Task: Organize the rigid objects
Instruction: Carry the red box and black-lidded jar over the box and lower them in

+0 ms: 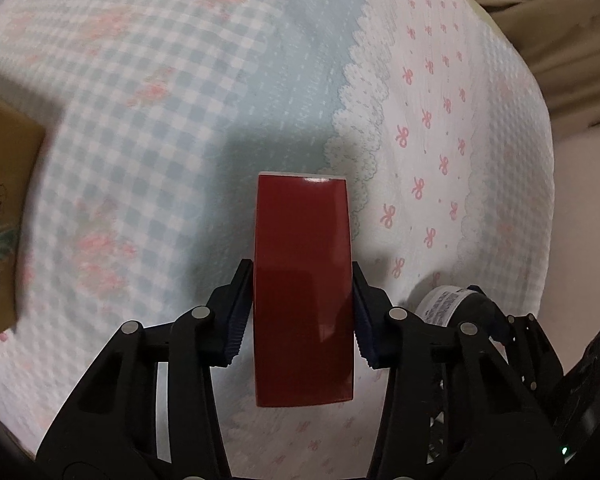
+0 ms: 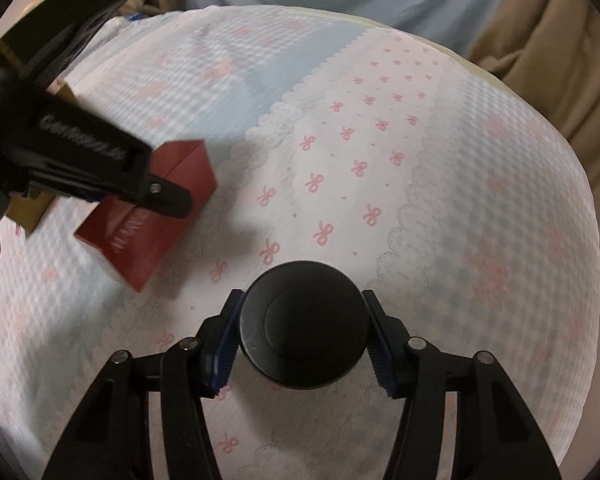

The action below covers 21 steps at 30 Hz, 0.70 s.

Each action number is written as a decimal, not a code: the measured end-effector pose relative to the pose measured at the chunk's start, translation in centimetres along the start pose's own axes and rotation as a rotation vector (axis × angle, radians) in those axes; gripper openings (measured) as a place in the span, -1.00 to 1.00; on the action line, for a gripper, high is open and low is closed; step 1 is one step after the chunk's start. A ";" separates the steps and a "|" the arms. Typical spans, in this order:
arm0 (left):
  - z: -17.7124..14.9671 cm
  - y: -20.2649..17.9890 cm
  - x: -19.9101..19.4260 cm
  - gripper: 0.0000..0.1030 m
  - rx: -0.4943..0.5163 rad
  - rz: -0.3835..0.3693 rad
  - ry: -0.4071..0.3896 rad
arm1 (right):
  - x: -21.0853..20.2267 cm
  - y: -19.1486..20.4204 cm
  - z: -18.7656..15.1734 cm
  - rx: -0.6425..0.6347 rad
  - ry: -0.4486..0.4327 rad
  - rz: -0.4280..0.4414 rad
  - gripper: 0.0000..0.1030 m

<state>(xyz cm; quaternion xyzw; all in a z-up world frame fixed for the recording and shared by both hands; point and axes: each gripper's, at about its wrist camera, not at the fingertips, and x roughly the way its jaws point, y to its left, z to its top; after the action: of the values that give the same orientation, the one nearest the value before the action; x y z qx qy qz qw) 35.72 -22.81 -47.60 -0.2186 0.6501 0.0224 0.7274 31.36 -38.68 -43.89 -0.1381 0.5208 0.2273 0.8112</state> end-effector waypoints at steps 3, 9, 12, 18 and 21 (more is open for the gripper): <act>-0.4 0.6 -0.8 -0.22 0.000 -0.003 -0.003 | -0.8 -0.1 0.1 0.054 -0.006 0.011 0.02; -1.4 1.7 -3.9 -0.23 0.012 -0.047 -0.060 | -3.1 0.1 0.7 0.129 -0.037 0.018 0.02; -1.8 2.0 -6.2 -0.23 0.009 -0.078 -0.094 | -5.1 0.5 1.2 0.159 -0.061 0.012 0.02; -2.9 2.4 -13.7 -0.23 0.033 -0.143 -0.191 | -11.0 1.6 3.0 0.207 -0.122 -0.012 0.02; -3.7 2.9 -18.5 -0.23 0.046 -0.174 -0.241 | -15.6 2.8 4.4 0.247 -0.161 -0.018 0.02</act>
<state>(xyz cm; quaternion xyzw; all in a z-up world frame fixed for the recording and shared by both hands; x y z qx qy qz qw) 28.52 -16.83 -30.99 -0.2533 0.5369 -0.0296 0.8042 27.76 -37.76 -27.83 -0.0231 0.4767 0.1644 0.8633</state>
